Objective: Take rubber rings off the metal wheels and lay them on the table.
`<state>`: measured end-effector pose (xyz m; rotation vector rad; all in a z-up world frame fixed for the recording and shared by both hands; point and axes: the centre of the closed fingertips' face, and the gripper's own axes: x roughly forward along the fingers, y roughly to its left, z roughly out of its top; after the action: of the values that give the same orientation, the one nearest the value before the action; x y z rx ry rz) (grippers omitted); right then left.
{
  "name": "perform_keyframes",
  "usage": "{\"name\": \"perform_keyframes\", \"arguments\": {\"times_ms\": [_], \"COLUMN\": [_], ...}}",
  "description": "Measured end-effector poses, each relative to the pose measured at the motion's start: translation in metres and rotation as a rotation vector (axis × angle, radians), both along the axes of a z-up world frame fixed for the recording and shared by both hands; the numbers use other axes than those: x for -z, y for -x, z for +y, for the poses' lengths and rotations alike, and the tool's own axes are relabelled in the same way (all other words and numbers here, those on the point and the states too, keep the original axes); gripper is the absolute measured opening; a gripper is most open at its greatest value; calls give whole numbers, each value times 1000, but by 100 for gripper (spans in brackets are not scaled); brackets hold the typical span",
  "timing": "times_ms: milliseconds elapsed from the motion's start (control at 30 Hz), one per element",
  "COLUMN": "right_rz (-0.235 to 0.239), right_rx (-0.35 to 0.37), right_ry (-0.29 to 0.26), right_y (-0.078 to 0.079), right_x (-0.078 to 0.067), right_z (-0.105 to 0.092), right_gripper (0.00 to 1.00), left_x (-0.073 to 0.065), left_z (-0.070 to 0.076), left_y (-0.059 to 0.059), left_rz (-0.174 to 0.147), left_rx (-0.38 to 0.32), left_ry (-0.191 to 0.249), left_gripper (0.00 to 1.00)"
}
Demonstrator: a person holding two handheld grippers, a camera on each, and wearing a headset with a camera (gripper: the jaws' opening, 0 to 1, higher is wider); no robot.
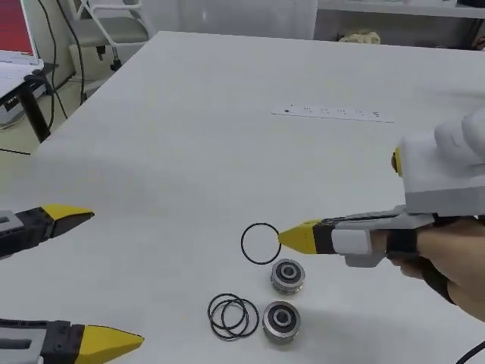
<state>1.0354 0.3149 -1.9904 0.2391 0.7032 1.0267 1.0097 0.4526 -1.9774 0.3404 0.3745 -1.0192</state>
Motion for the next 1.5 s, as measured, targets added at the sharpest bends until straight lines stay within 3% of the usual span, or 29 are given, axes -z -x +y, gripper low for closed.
{"name": "perform_keyframes", "arguments": {"times_ms": [267, 400, 700, 1100, 1500], "right_rz": [23, 32, 76, 102, 95], "right_rx": [-80, -109, -129, -136, -130], "right_ry": [60, 92, 125, 131, 154], "right_y": [14, 17, 23, 26, 25], "right_x": [21, 34, 53, 61, 68], "right_z": [16, 19, 20, 22, 23], "right_gripper": [0, 0, 0, 0, 0], "left_x": [2, 1, 5, 8, 7], "left_z": [3, 4, 5, 1, 1], "left_y": [0, -2, -1, 1, 0], "left_rz": [1, -12, 7, 22, 29], "left_rx": [-13, -25, -23, 0, 7], "left_ry": [-1, 2, -2, -6, 1], "left_gripper": [86, 91, 91, 91, 90]}}
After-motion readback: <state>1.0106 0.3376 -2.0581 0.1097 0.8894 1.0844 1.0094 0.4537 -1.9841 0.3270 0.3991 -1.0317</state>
